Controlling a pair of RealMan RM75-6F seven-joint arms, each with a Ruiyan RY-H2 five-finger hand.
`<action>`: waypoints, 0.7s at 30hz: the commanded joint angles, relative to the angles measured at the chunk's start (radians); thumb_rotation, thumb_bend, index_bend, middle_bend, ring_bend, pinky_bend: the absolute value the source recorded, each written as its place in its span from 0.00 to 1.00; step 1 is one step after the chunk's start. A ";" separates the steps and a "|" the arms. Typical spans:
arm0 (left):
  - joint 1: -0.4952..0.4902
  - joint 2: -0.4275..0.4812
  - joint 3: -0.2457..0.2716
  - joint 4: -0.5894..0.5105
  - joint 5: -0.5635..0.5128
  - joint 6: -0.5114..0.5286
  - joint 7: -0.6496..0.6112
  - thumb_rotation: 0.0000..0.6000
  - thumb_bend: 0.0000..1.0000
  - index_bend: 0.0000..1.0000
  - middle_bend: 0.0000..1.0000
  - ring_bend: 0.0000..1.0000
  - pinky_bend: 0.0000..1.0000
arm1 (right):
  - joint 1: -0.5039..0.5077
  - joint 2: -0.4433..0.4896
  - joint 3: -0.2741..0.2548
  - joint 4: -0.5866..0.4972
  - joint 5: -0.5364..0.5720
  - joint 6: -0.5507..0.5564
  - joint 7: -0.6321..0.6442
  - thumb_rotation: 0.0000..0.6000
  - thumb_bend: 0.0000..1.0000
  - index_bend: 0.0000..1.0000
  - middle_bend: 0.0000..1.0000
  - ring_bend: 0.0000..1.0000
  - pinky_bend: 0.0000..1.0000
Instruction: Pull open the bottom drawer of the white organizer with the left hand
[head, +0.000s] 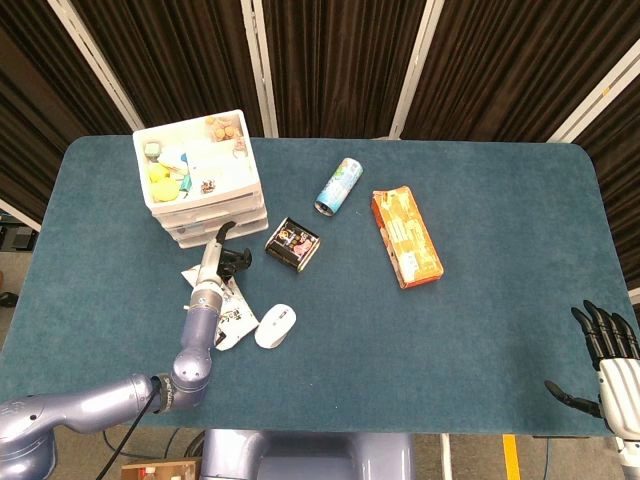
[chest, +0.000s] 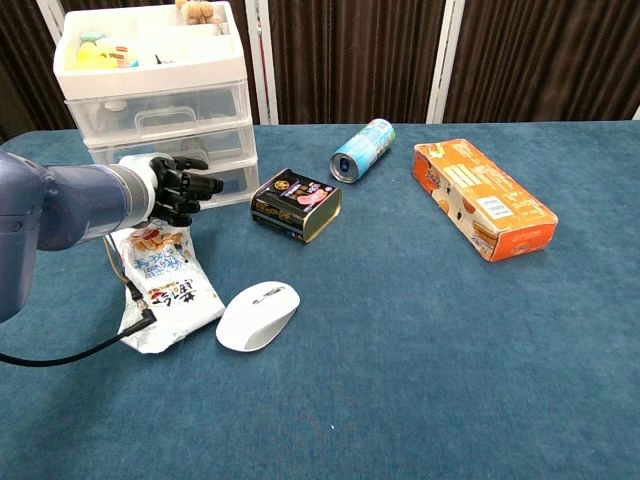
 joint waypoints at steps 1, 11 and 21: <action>0.007 0.003 0.007 -0.008 0.004 0.001 0.001 1.00 0.55 0.18 0.99 0.94 0.93 | 0.000 0.000 0.000 0.000 -0.001 0.000 0.000 1.00 0.09 0.00 0.00 0.00 0.00; 0.051 0.032 0.043 -0.089 0.042 -0.001 -0.012 1.00 0.55 0.19 0.99 0.94 0.93 | -0.001 -0.001 0.000 0.001 -0.002 0.002 -0.004 1.00 0.09 0.00 0.00 0.00 0.00; 0.153 0.110 0.163 -0.228 0.200 0.016 -0.034 1.00 0.55 0.20 0.98 0.93 0.93 | -0.002 -0.003 0.000 0.000 -0.004 0.001 -0.008 1.00 0.09 0.00 0.00 0.00 0.00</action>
